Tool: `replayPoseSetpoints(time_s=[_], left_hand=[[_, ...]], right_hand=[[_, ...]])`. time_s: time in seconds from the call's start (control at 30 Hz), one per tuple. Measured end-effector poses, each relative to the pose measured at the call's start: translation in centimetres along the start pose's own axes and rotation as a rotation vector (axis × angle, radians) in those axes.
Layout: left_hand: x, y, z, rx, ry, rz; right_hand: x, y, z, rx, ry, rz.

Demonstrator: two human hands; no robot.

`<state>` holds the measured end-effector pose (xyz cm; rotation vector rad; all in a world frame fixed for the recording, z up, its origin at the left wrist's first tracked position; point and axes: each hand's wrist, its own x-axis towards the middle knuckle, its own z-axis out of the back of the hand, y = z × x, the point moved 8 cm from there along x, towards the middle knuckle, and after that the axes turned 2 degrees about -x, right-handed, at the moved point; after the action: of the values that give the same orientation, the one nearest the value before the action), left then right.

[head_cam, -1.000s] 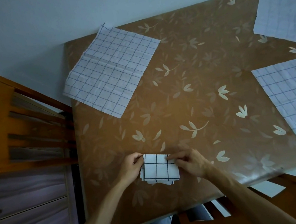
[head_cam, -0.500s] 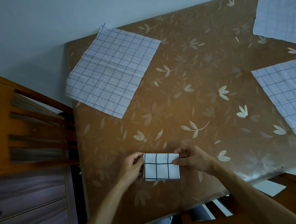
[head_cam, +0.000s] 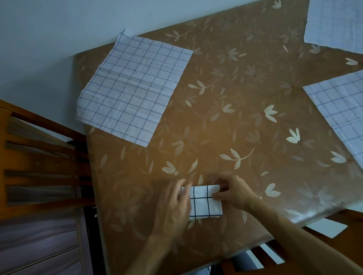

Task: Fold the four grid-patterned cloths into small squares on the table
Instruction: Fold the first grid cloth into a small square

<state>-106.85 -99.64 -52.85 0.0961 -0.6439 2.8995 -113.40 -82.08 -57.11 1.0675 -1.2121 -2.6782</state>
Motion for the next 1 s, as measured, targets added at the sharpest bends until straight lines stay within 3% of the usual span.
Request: replayPoseSetpoints(time_s=[0.07,0.17,0.33,0.47,0.7,0.87,1.0], left_hand=[[-0.7,-1.8,-3.0,0.081,0.138,-0.190],[-1.5,-1.1,-6.1,0.197,0.346,-0.181],[-2.0,-0.8,-6.9,0.212,0.387,-0.132],[-2.1,-0.7,-7.1,0.221,0.401,-0.128],[-1.8,-0.1,-6.2,0.191,0.420,-0.102],[-1.9,-0.1,-6.2,0.205,0.423,-0.072],[-1.9,-0.5,-5.9,0.198,0.410,-0.097]], right_hand=[[-0.2,0.6,0.0,-0.057,-0.026,0.041],[-0.6,0.5,-0.5,-0.105,-0.052,0.032],[-3.8,2.8,-1.9,-0.514,-0.456,0.317],[-4.4,2.1,-7.2,-0.690,-0.286,0.465],[-4.3,-1.3,-6.5,-0.862,-0.162,0.328],[-4.9,-2.6,-4.6,-0.801,-0.214,0.241],[-5.5,-1.1,-3.5,-0.572,-0.258,0.145]])
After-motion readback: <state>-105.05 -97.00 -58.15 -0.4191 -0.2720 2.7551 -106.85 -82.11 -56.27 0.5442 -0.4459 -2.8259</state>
